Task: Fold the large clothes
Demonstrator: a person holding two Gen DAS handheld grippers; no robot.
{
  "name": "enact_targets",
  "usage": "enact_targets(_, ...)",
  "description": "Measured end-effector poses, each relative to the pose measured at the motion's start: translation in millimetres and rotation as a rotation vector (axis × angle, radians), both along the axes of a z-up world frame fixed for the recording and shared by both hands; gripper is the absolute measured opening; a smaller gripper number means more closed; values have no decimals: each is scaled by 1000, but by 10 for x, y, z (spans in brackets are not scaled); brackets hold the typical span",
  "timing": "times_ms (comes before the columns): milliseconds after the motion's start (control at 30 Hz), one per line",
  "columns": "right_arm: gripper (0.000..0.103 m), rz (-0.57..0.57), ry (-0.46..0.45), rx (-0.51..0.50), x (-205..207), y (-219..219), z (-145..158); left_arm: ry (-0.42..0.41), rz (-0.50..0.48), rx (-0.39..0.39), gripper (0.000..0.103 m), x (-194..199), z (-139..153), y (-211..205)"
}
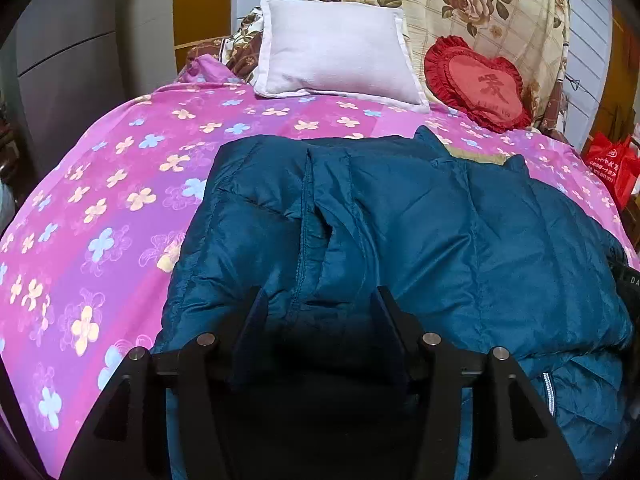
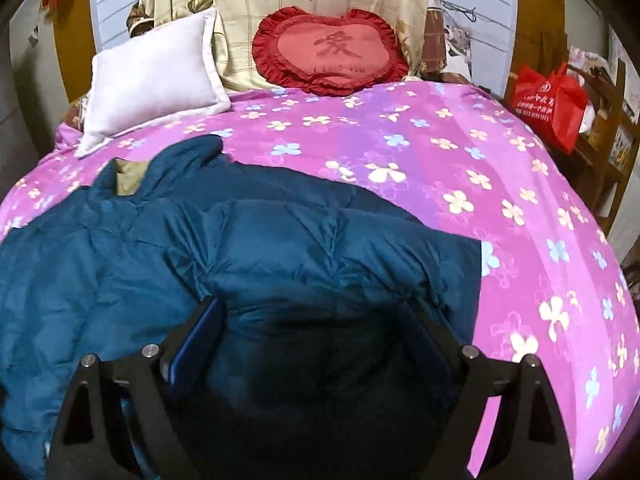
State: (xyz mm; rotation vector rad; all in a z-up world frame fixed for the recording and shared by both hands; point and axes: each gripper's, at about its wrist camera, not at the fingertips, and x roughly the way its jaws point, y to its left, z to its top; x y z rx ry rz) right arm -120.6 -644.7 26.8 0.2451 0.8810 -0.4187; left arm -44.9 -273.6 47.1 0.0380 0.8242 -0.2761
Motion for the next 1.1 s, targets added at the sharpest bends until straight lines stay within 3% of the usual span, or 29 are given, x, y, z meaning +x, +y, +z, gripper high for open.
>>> enact_targets(167, 91, -7, 5, 25, -108, 22, 98, 3, 1, -3, 36, -8, -9, -9)
enact_targets(367, 91, 79, -35, -15, -566, 298, 379, -4, 2, 5, 36, -2, -26, 0)
enact_targets(500, 91, 68, 37, -18, -630, 243, 136, -13, -2, 20, 40, -17, -36, -26)
enact_targets(567, 93, 53, 31, 24, -607, 153, 21, -18, -3, 29, 40, -23, -39, -36)
enact_targets(733, 93, 19, 26, 24, -636, 170, 80, -18, -3, 29, 41, -23, -39, -34)
enact_targets(967, 94, 8, -72, 11, -934, 308, 369, -23, 10, 24, 41, -52, 11, -17)
enact_targets(1100, 94, 38, -97, 37, -807, 360, 442, -23, 6, 33, 41, -51, -7, -29)
